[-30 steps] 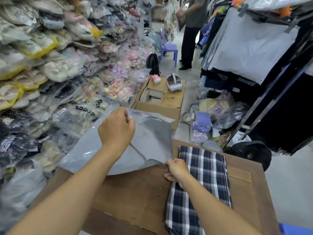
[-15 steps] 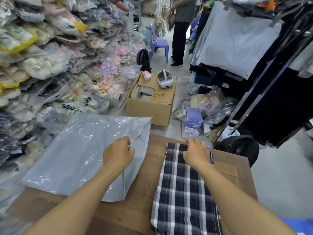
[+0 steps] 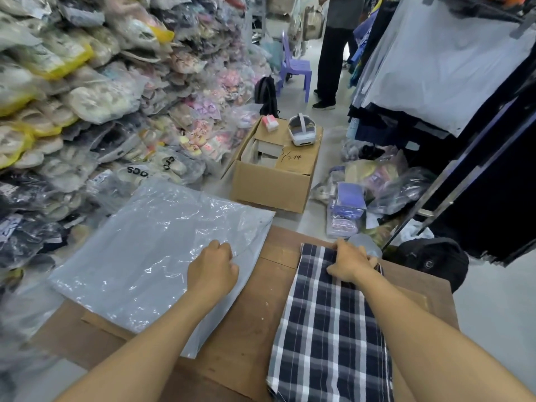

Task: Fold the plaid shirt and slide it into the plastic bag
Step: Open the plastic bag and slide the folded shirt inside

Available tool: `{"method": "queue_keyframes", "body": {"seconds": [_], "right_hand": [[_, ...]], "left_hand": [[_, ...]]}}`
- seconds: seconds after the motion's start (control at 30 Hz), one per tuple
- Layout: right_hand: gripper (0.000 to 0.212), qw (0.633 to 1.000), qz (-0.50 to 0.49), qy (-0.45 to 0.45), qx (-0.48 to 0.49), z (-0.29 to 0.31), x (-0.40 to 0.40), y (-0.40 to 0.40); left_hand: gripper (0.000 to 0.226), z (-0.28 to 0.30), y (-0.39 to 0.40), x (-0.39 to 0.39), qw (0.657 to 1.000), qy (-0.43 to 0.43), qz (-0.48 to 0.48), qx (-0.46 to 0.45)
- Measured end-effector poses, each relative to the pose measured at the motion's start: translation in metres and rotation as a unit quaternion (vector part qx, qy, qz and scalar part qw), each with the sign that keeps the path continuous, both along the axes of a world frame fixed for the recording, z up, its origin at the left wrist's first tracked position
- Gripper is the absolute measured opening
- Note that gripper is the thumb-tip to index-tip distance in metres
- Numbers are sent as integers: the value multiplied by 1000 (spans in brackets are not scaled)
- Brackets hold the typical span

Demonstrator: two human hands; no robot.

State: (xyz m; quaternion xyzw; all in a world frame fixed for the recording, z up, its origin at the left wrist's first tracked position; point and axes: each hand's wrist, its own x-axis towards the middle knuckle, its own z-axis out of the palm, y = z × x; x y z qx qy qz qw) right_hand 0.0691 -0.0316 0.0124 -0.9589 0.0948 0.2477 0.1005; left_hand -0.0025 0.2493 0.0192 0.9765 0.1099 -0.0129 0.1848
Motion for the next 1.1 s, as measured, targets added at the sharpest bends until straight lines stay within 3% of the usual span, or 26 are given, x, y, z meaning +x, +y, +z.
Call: {"method": "queue_keyframes", "body": {"seconds": [0.13, 0.23, 0.37, 0.47, 0.57, 0.7, 0.87, 0.97, 1.1], "right_hand": [[20, 998, 28, -45, -43, 13, 6, 17], [30, 984, 69, -156, -60, 32, 2, 43], [32, 924, 173, -340, -20, 53, 0, 79], [23, 872, 289, -387, 83, 61, 2, 105], [22, 827, 413, -362, 118, 46, -8, 123], [22, 834, 448, -292, 136, 17, -24, 133], [21, 814, 511, -241, 134, 7, -42, 150], [30, 820, 520, -209, 116, -2, -46, 155], [28, 862, 462, -184, 98, -1, -33, 161]], "left_hand": [[20, -5, 1, -1, 1000, -2, 4, -18], [26, -7, 5, 1, 999, -9, -2, -45], [23, -6, 13, 4, 998, -17, 0, -66], [19, -4, 18, 6, 996, -32, -3, -80], [14, -2, 21, 7, 992, -62, 14, -109], [17, 1, 26, 4, 984, -110, 34, -137], [17, 3, 28, 1, 981, -125, 37, -141], [19, 6, 26, -5, 989, -94, -21, -116], [21, 3, 30, -12, 988, -74, -59, -121]]}}
